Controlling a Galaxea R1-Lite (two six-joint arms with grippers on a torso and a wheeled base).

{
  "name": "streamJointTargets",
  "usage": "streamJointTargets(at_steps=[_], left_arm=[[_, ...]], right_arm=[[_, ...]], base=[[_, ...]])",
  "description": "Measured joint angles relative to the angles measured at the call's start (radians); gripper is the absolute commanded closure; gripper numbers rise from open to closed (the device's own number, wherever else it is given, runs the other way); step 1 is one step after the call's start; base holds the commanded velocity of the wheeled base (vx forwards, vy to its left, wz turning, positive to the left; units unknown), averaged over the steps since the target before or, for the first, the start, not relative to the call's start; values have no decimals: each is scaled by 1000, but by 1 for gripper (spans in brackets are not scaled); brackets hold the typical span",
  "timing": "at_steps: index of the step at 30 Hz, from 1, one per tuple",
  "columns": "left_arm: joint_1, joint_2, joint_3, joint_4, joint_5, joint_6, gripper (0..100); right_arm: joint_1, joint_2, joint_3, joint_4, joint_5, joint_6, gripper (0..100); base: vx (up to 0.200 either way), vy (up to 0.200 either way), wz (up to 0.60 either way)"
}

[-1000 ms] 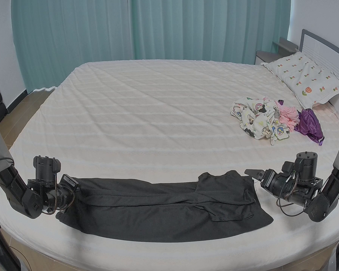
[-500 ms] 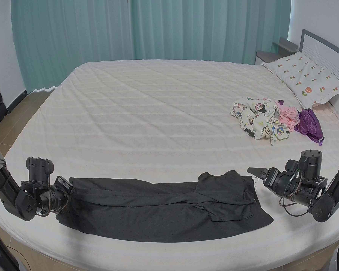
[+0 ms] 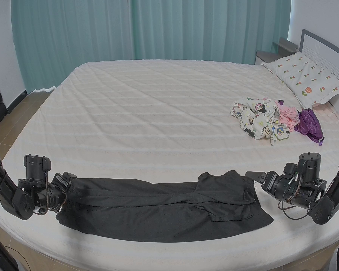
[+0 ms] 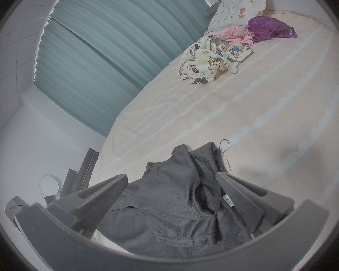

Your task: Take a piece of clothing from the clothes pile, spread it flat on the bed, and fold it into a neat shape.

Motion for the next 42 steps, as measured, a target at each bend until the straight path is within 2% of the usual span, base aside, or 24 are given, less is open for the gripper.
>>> streamJointTargets(at_steps=[7, 13, 18, 30, 42], left_arm=[[-16, -67, -33, 96, 0, -7, 0], [-85, -132, -71, 212, -1, -27, 0], [-128, -120, -88, 216, 3, -76, 0], [-184, -26, -91, 215, 9, -116, 0], [-191, 40, -149, 214, 24, -148, 0]], right_arm=[[1, 2, 3, 0, 0, 0, 0], [1, 6, 3, 0, 0, 1, 0], [2, 13, 2, -1, 0, 1, 0], [-3, 31, 0, -2, 0, 3, 0], [-4, 33, 1, -2, 0, 3, 0]], base=[[0, 0, 0], [0, 0, 0], [0, 0, 0], [0, 0, 0], [0, 0, 0]])
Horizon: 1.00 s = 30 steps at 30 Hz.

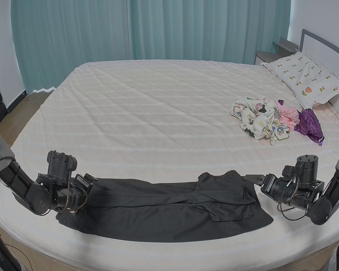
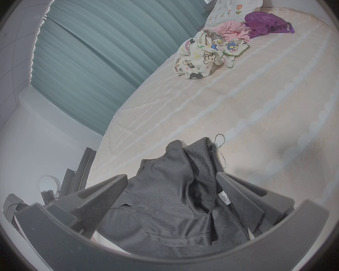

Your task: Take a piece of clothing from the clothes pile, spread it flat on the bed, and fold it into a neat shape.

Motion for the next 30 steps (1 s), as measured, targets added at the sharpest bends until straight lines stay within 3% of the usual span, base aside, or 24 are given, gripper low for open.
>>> streamJointTargets(at_steps=[6, 7, 12, 30], left_arm=[[4, 31, -15, -2, 10, 6, 0], [7, 33, -17, -1, 17, 7, 100], [38, 40, -41, -1, 81, 37, 100], [57, 4, -36, 12, 91, 102, 100]], right_arm=[[-2, 0, -2, 0, 0, 0, 0], [-2, 0, -2, 0, 0, 0, 0], [-2, -6, -6, 0, -2, -3, 0], [31, -32, -18, 6, -52, 21, 0]], base=[[0, 0, 0], [0, 0, 0], [0, 0, 0], [0, 0, 0]])
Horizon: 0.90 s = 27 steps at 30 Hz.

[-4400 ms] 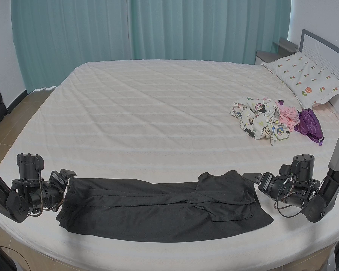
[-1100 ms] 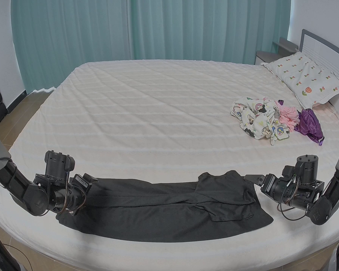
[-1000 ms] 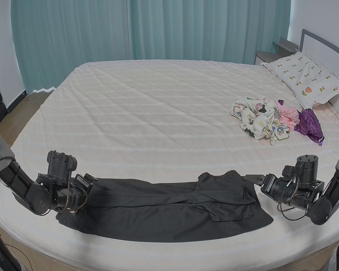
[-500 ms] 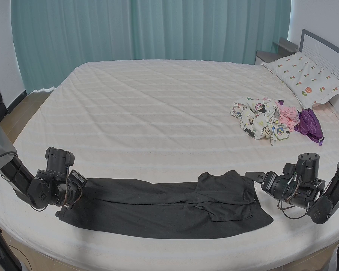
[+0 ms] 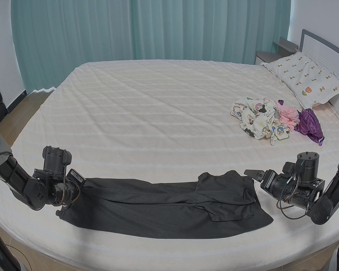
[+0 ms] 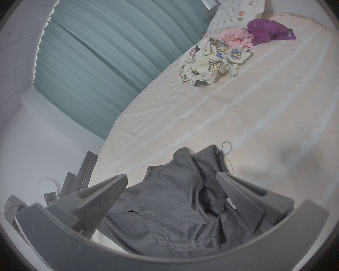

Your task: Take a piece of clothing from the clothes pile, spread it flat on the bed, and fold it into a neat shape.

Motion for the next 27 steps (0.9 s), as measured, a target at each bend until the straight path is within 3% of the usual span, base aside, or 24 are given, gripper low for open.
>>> streamJointTargets(at_steps=[3, 4, 15, 27], left_arm=[[0, -1, 5, 0, -1, 10, 100], [0, -1, 6, 0, -1, 10, 0], [-1, -10, 10, 9, -15, 18, 0], [47, -60, 7, 60, -12, 122, 0]], right_arm=[[8, 0, 11, -1, 1, 27, 0], [11, 0, 14, -3, 1, 30, 0], [27, 1, 27, -4, 4, 56, 0], [28, 5, 36, -5, 6, 58, 0]], base=[[0, 0, 0], [0, 0, 0], [0, 0, 0], [0, 0, 0]])
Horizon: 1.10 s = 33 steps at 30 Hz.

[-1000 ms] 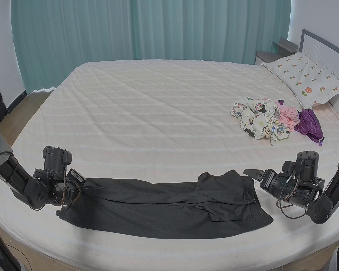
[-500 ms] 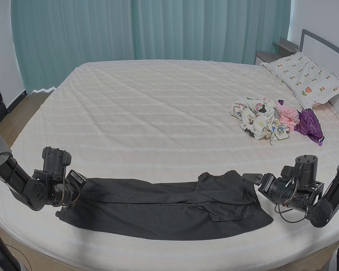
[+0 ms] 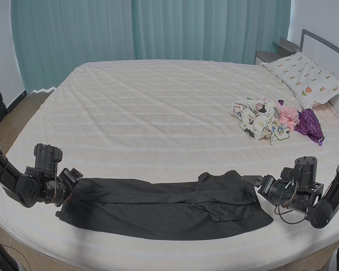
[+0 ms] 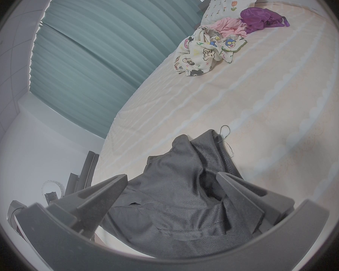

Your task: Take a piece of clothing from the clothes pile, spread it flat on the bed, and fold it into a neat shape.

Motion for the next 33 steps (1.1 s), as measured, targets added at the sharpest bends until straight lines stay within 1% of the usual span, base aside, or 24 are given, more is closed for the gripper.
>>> streamJointTargets(at_steps=[6, 10, 11, 16, 24, 33], left_arm=[[10, -5, 2, 14, 7, 27, 0], [27, -9, 2, 15, 10, 67, 0], [32, -9, 2, 15, 9, 71, 100], [43, 0, 2, 15, 9, 74, 100], [46, 10, 17, 16, -1, 70, 100], [63, 8, 32, 14, 0, 84, 100]], right_arm=[[-1, 1, 3, 0, 0, 0, 0], [-1, 1, 4, 0, 0, 0, 0], [-1, 1, 4, 0, 0, 0, 0], [0, 1, 4, 0, 0, 0, 0], [10, -27, 3, 12, -36, -4, 0], [29, -21, 14, 3, -39, -2, 0]], base=[[0, 0, 0], [0, 0, 0], [0, 0, 0], [0, 0, 0], [0, 0, 0], [0, 0, 0]])
